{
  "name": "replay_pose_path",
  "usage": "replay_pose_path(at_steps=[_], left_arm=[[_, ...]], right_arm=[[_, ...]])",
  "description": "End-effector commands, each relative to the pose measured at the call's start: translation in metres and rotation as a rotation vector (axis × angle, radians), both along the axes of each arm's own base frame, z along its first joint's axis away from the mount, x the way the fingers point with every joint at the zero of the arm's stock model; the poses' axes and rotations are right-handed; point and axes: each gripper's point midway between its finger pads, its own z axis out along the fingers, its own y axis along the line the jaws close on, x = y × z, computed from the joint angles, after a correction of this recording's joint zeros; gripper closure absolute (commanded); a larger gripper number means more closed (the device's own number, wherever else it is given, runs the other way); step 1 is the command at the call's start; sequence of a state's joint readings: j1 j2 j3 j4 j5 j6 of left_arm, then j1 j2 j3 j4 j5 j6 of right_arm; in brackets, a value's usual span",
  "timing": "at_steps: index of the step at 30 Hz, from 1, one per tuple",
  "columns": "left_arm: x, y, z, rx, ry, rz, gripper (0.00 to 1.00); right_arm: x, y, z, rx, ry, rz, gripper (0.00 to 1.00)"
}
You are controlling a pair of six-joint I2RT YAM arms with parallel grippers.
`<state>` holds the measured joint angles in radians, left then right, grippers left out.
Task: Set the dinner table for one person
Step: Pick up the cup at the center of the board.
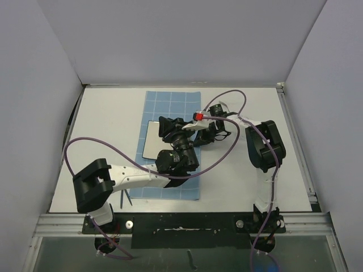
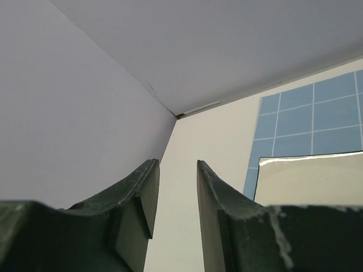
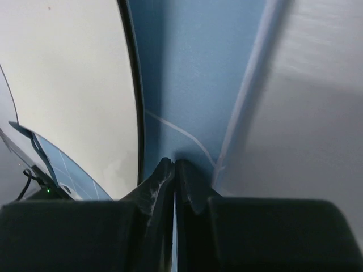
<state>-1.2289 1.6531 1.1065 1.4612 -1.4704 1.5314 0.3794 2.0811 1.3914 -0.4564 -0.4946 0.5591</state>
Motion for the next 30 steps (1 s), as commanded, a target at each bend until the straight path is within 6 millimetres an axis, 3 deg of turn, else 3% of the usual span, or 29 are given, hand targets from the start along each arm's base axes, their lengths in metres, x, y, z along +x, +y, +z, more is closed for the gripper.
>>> replay_pose_path(at_steps=[1, 12, 20, 30], left_arm=[[0.004, -0.011, 0.011, -0.058, -0.029, -0.004, 0.69], [0.006, -0.017, 0.007, -0.046, -0.019, 0.0, 0.7], [0.005, -0.018, 0.011, -0.048, -0.018, 0.001, 0.7], [0.009, -0.031, 0.013, -0.029, -0.016, -0.002, 0.71]], right_arm=[[-0.017, -0.053, -0.046, -0.197, 0.078, -0.045, 1.0], [-0.023, -0.061, -0.052, -0.2, 0.088, -0.051, 1.0], [-0.041, -0.093, -0.073, -0.218, 0.131, -0.09, 1.0], [-0.033, -0.129, -0.071, -0.174, 0.132, -0.152, 1.0]])
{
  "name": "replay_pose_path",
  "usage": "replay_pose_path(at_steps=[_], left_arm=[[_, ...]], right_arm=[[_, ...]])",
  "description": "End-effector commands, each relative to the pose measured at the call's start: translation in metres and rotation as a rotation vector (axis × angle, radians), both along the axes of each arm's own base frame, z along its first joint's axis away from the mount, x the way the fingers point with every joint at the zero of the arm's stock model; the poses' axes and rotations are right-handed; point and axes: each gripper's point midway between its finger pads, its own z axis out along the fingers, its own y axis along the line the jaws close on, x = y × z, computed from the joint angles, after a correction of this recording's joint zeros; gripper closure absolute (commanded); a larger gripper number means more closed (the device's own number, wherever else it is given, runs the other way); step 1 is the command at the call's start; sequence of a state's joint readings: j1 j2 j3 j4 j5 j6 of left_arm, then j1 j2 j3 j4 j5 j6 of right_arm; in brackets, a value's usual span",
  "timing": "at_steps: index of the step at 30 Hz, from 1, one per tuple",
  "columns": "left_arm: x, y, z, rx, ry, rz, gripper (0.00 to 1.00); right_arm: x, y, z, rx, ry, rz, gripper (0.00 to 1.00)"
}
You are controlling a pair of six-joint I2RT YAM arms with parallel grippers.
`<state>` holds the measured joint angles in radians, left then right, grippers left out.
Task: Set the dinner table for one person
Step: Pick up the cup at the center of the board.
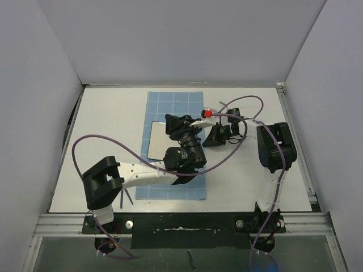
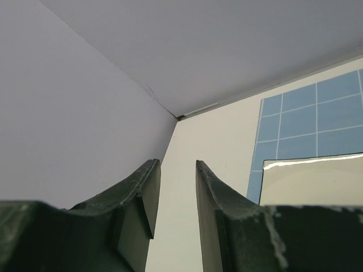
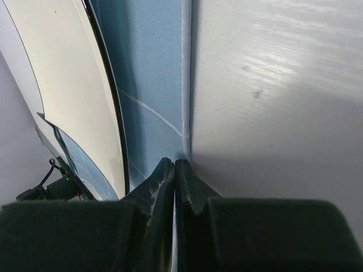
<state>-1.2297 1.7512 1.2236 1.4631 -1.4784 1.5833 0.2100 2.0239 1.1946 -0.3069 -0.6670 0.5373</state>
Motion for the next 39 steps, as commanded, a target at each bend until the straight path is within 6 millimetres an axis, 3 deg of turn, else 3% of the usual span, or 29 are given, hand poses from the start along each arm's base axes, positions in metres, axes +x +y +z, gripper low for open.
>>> replay_pose_path(at_steps=[1, 7, 12, 13, 14, 17, 18, 24, 30, 34, 39], left_arm=[[0.001, -0.011, 0.011, -0.052, -0.031, -0.013, 0.7], [0.004, -0.018, 0.013, -0.057, -0.038, -0.017, 0.7], [0.002, -0.013, 0.02, -0.109, -0.053, -0.018, 0.68], [0.001, -0.011, 0.021, -0.12, -0.056, -0.018, 0.67], [0.001, -0.008, 0.022, -0.128, -0.057, -0.017, 0.64], [-0.004, 0.002, 0.029, -0.169, -0.064, -0.016, 0.27], [-0.005, 0.005, 0.032, -0.176, -0.069, -0.019, 0.2], [-0.013, 0.025, 0.048, -0.22, -0.103, -0.036, 0.17], [-0.02, 0.047, 0.055, -0.263, -0.118, -0.037, 0.17], [-0.025, 0.063, 0.058, -0.29, -0.123, -0.035, 0.17], [-0.033, 0.083, 0.068, -0.366, -0.139, -0.034, 0.17]], right_arm=[[-0.029, -0.08, -0.064, -0.315, 0.128, -0.063, 1.0], [-0.022, -0.076, -0.051, -0.29, 0.107, -0.05, 1.0], [-0.01, -0.066, -0.02, -0.256, 0.03, -0.029, 0.99], [-0.007, -0.063, -0.012, -0.248, 0.018, -0.024, 0.95], [-0.005, -0.06, -0.004, -0.234, 0.002, -0.02, 0.91], [0.003, -0.051, 0.028, -0.181, -0.05, -0.016, 0.65], [0.004, -0.049, 0.039, -0.171, -0.062, -0.014, 0.61], [0.016, -0.027, 0.117, -0.148, -0.195, 0.032, 0.54], [0.015, 0.003, 0.174, -0.12, -0.284, 0.067, 0.53], [0.021, -0.006, 0.21, -0.198, -0.361, 0.014, 0.53], [0.028, -0.047, 0.234, -0.389, -0.411, -0.063, 0.5]])
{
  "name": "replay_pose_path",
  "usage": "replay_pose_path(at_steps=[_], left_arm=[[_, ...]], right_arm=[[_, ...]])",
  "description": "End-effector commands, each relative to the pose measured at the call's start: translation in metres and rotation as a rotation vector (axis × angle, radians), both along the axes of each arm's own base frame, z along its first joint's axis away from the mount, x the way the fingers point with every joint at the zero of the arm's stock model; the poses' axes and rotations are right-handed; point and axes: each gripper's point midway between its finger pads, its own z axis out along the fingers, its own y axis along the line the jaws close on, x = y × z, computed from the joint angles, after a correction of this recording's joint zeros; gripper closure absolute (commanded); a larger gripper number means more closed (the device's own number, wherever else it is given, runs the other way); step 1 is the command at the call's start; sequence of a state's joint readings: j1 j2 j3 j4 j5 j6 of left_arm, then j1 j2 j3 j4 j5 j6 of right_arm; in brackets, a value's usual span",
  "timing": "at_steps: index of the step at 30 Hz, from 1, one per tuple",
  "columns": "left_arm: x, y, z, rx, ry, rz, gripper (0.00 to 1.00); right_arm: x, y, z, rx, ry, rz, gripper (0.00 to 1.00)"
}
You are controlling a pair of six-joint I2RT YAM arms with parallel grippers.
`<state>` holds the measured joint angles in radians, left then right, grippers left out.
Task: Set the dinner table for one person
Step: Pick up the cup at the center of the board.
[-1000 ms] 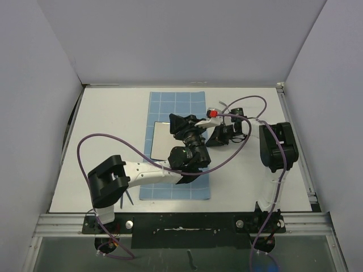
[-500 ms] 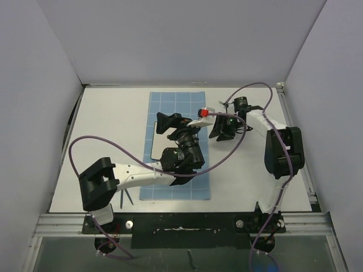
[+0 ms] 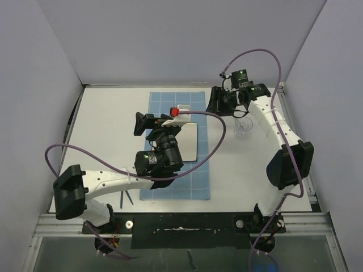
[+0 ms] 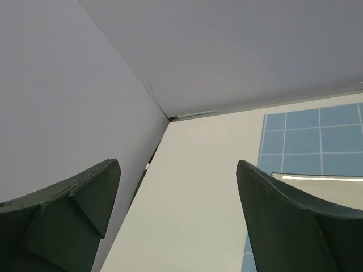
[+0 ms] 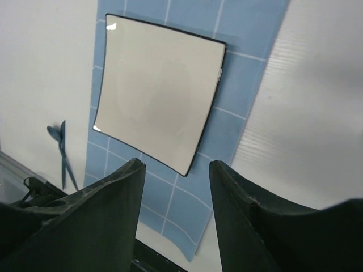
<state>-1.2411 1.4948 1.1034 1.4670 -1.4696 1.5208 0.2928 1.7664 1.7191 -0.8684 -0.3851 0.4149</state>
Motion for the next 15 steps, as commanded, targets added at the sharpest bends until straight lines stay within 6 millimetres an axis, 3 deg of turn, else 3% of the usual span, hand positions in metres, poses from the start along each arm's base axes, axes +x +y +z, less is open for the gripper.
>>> replay_pose_path(at_steps=[1, 5, 9, 10, 11, 12, 13, 15], left_arm=[[-0.013, 0.033, 0.032, -0.217, -0.075, -0.012, 0.15], [-0.025, 0.047, 0.057, -0.364, -0.113, -0.057, 0.04], [-0.046, 0.024, 0.093, -0.428, -0.166, -0.275, 0.03], [-0.05, 0.018, 0.097, -0.29, -0.128, -0.333, 0.03], [-0.053, 0.026, 0.096, -0.068, -0.055, -0.348, 0.03], [-0.063, -0.028, 0.1, -0.423, -0.055, -0.674, 0.03], [-0.065, -0.036, 0.096, -0.475, 0.026, -0.793, 0.04], [-0.05, -0.034, 0.092, -0.459, 0.117, -0.874, 0.04]], right_arm=[[0.001, -0.052, 0.035, -0.191, -0.083, -0.123, 0.46], [0.0, -0.083, 0.038, -0.277, -0.109, -0.187, 0.42], [0.004, -0.088, 0.046, -0.063, -0.141, -0.186, 0.41], [0.003, -0.086, 0.049, 0.004, -0.15, -0.173, 0.41], [0.002, -0.085, 0.052, 0.051, -0.155, -0.162, 0.41], [0.001, -0.084, 0.054, 0.078, -0.16, -0.145, 0.41], [0.0, -0.085, 0.055, 0.081, -0.165, -0.133, 0.41], [-0.003, -0.088, 0.058, 0.052, -0.177, -0.111, 0.41]])
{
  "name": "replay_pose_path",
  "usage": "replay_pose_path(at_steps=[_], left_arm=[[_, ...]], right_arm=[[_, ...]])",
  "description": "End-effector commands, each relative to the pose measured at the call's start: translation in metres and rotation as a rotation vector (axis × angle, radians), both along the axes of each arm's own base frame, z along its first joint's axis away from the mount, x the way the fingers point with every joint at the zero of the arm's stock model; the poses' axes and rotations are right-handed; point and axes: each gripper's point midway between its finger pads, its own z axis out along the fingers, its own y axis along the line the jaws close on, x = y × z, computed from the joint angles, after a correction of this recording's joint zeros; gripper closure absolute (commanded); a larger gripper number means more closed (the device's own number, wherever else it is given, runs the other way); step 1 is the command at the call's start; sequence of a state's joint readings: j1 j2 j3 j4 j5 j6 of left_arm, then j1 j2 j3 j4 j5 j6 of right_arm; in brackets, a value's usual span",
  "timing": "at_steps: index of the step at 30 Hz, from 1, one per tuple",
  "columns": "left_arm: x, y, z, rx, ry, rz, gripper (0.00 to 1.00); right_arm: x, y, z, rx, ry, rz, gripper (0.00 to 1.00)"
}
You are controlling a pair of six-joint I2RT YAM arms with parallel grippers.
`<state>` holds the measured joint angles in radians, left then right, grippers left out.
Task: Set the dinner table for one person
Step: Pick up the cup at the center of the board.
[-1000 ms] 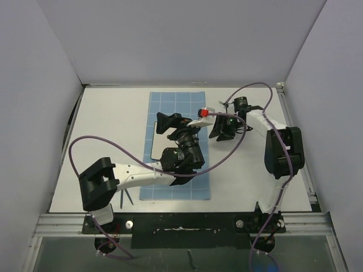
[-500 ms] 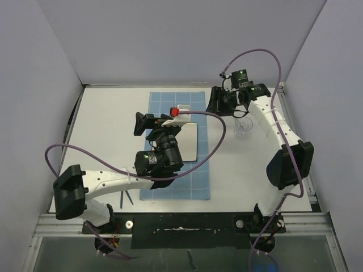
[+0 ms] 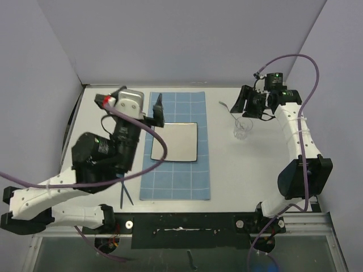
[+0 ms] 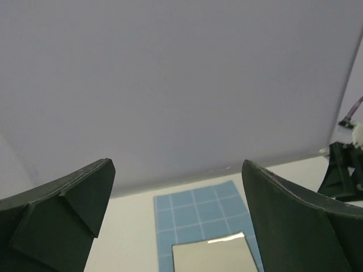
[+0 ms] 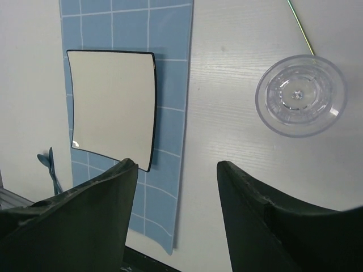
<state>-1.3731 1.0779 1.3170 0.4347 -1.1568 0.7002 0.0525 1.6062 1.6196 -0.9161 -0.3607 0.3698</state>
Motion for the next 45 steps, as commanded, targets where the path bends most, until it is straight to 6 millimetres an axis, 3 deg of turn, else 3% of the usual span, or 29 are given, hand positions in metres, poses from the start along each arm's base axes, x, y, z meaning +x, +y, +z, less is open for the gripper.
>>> replay_pose_path(at_steps=[1, 6, 11, 13, 16, 19, 26, 32, 45], left_arm=[[0.006, -0.037, -0.041, 0.027, 0.276, -0.451, 0.04], [0.052, -0.032, -0.076, 0.142, 0.566, -0.557, 0.03], [0.087, -0.03, -0.146, 0.049, 0.865, -0.666, 0.03], [0.103, -0.018, -0.168, -0.039, 0.928, -0.655, 0.04], [0.13, 0.018, -0.203, -0.163, 1.03, -0.514, 0.04], [0.142, 0.044, -0.231, -0.211, 1.102, -0.376, 0.04], [0.135, 0.047, -0.214, -0.207, 1.017, -0.382, 0.04], [0.133, 0.046, -0.217, -0.217, 1.028, -0.386, 0.04], [0.14, 0.046, -0.225, -0.217, 1.052, -0.373, 0.05]], right_arm=[[0.0, 0.014, 0.041, 0.049, -0.15, 0.119, 0.41], [-0.009, -0.014, 0.046, -0.122, -0.156, 0.082, 0.41], [-0.02, -0.045, 0.045, -0.259, -0.148, -0.008, 0.41], [-0.026, -0.066, 0.037, -0.357, -0.101, -0.071, 0.41], [-0.035, -0.103, 0.029, -0.551, -0.033, -0.191, 0.41], [-0.033, -0.111, 0.012, -0.558, 0.003, -0.18, 0.41], [-0.02, -0.106, -0.033, -0.408, 0.099, -0.211, 0.42], [-0.005, -0.094, -0.068, -0.333, 0.147, -0.192, 0.45], [0.038, -0.089, -0.094, -0.298, 0.145, -0.182, 0.46]])
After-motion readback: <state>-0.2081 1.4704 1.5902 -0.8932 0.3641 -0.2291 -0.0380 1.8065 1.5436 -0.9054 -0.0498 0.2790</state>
